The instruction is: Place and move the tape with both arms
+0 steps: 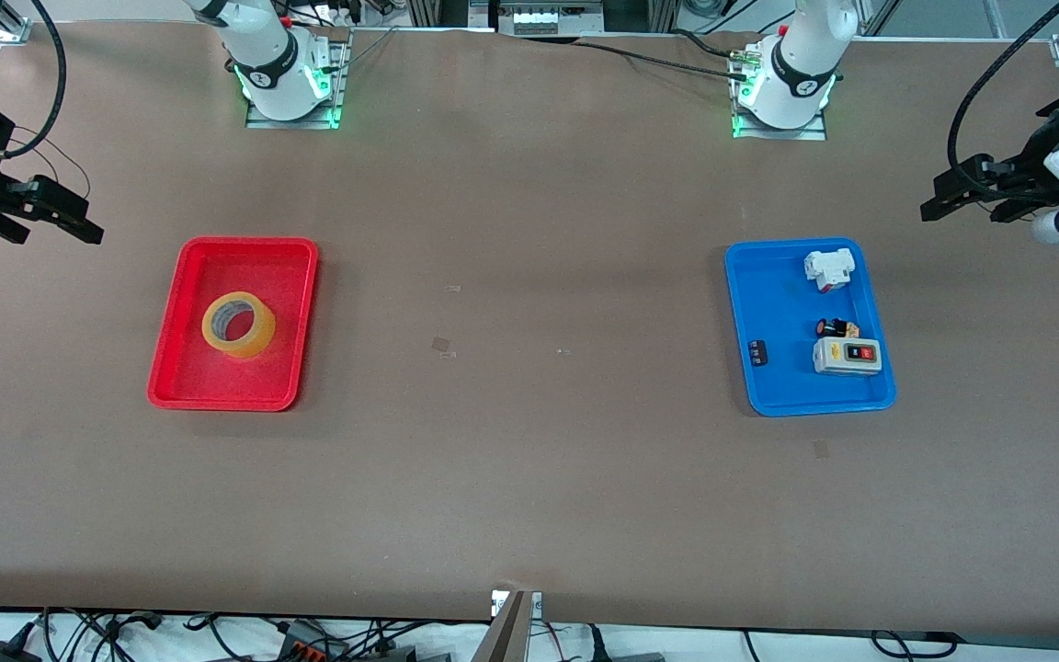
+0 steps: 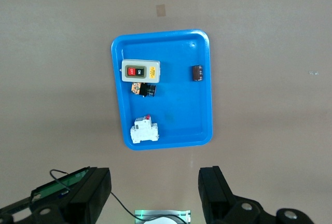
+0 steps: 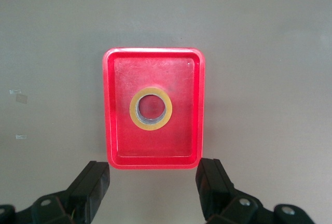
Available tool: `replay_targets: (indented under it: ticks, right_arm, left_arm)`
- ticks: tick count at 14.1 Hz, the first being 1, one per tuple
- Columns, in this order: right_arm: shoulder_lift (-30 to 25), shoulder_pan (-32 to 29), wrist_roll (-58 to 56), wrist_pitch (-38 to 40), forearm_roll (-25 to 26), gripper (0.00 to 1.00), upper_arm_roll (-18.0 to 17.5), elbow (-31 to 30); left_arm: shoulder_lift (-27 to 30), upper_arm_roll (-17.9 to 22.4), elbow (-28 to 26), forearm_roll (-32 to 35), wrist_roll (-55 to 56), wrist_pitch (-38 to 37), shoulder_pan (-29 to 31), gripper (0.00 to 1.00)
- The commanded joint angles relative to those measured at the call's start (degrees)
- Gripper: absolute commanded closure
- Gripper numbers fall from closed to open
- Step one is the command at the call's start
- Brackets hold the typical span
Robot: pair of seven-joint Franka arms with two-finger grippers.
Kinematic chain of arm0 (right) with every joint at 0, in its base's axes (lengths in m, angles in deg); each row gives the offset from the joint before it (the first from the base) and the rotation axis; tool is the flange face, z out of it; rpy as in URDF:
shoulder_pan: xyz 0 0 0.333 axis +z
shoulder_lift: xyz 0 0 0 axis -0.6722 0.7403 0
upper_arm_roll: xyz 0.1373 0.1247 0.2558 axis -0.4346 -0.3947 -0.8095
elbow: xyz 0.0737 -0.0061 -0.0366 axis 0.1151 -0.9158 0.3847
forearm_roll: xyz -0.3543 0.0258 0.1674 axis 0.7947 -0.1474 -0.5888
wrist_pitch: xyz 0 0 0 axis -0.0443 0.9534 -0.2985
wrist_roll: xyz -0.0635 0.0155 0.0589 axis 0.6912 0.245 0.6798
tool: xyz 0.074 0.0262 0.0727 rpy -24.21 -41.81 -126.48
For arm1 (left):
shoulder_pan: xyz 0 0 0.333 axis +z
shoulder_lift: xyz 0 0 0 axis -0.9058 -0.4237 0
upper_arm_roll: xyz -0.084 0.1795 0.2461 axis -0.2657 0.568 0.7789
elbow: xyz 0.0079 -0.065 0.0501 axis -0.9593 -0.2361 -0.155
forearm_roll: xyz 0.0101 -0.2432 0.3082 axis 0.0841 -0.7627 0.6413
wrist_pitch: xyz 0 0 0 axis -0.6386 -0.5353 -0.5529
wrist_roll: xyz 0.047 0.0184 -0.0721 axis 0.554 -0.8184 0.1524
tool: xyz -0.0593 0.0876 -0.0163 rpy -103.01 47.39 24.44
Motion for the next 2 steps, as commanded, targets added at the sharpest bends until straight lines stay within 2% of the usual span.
replay_targets:
  ticks: [1,2]
  right_arm:
    - [-1.7,-1.0,-0.6,0.3,-0.9,0.0,-0.9,-1.3]
    - [-1.7,-1.0,-0.6,0.3,-0.9,0.0,-0.9,-1.2]
  left_arm:
    - [1.2,1.2,-0.9,-0.5,-1.4,-0.8,-0.5,0.0]
    - [1.7,2.2,-1.5,-0.4,-1.5,-0.8,-1.6,0.0]
